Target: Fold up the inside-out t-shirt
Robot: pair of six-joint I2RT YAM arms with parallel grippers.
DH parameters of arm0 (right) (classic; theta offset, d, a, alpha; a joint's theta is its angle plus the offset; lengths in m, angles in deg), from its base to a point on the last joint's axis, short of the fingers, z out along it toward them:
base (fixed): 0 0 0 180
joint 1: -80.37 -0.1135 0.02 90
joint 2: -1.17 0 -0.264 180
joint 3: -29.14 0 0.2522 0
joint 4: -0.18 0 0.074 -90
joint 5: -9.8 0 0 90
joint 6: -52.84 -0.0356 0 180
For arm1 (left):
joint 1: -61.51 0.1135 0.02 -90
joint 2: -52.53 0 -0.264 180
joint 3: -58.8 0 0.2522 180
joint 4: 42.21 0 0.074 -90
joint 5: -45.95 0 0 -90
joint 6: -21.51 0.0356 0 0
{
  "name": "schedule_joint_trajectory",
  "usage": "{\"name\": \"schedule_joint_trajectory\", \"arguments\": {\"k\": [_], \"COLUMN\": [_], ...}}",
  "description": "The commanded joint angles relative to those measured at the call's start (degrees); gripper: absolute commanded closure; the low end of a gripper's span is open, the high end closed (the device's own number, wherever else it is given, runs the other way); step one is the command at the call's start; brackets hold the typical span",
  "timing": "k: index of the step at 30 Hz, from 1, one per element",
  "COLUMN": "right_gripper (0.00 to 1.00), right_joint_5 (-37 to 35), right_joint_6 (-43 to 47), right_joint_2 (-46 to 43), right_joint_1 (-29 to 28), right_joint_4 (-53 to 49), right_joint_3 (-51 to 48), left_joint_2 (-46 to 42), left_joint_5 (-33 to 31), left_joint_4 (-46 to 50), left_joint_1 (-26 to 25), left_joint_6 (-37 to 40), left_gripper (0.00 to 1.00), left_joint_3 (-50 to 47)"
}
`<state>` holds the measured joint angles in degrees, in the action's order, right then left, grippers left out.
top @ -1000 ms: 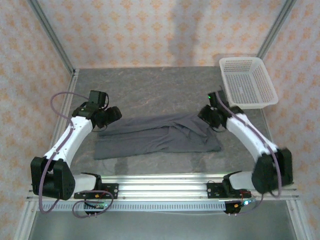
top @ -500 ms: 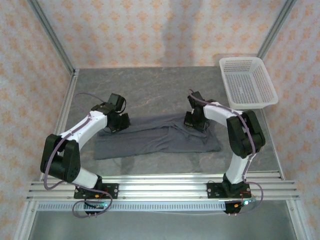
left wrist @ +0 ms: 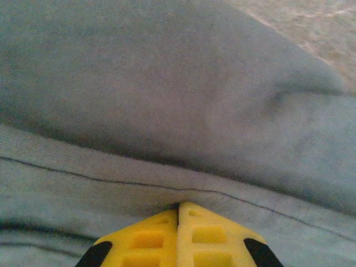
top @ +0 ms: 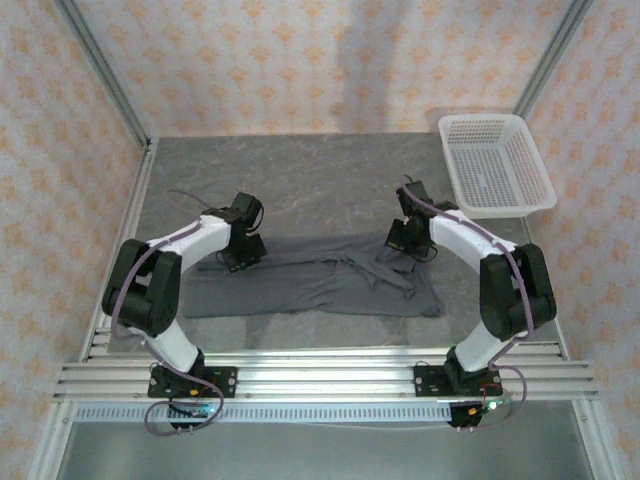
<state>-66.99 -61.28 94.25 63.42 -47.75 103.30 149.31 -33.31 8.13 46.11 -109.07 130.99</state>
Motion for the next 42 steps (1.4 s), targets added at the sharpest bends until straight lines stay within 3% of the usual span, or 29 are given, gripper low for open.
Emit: {"name": "schedule_joint_trajectory", "arguments": {"k": [1,9,12,20,24,27,30,32,37,42], "right_gripper": [0.99,1.0,1.0,1.0,1.0,0.99,0.99,1.0,0.99,1.0], "right_joint_5": [-2.81,-2.4,-1.32,6.33,8.58,11.27,10.87,7.71,-2.18,1.11], "right_joint_6": [-0.62,-4.82,-8.11,-20.53,-27.12,-28.02,-24.66,-22.89,-19.41,-14.55], "right_joint_2": [3.24,8.21,8.65,5.06,1.68,3.91,4.64,0.84,-9.49,-6.04], "right_joint_1": [0.29,0.31,0.26,-2.22,-10.44,-19.24,-23.48,-23.12,-19.48,-19.52], "right_joint_4": [0.45,2.08,3.59,10.68,15.57,15.87,10.25,6.84,3.07,4.5], "right_joint_3": [-0.17,-2.43,-3.27,-9.49,-13.97,-11.77,-6.45,-4.7,-5.52,-6.02], "left_joint_2": [2.45,9.48,12.24,34.7,44.36,46.89,44.73,39.35,20.93,13.02], "left_joint_5": [-3.15,-2.65,-5.32,-2.05,3.37,8.04,12.08,10.64,3.41,2.05], "left_joint_4": [-2.17,-5.69,-6.43,-4.8,-5.05,-7.91,-8.74,-7.78,-2.73,0.22], "left_joint_1": [-0.29,-0.19,0.17,2.26,2.26,2.15,2.3,2.45,5.19,7.66], "left_joint_6": [-2.58,-4.22,-3.73,1.76,2.63,1.95,3.42,5.46,9.48,12.63], "left_gripper": [1.0,1.0,1.0,1.0,1.0,1.0,1.0,1.0,1.0,1.0], "left_joint_3": [2.3,3.55,7.32,40.35,56.5,63.45,67.08,65.45,50.52,36.17]}}
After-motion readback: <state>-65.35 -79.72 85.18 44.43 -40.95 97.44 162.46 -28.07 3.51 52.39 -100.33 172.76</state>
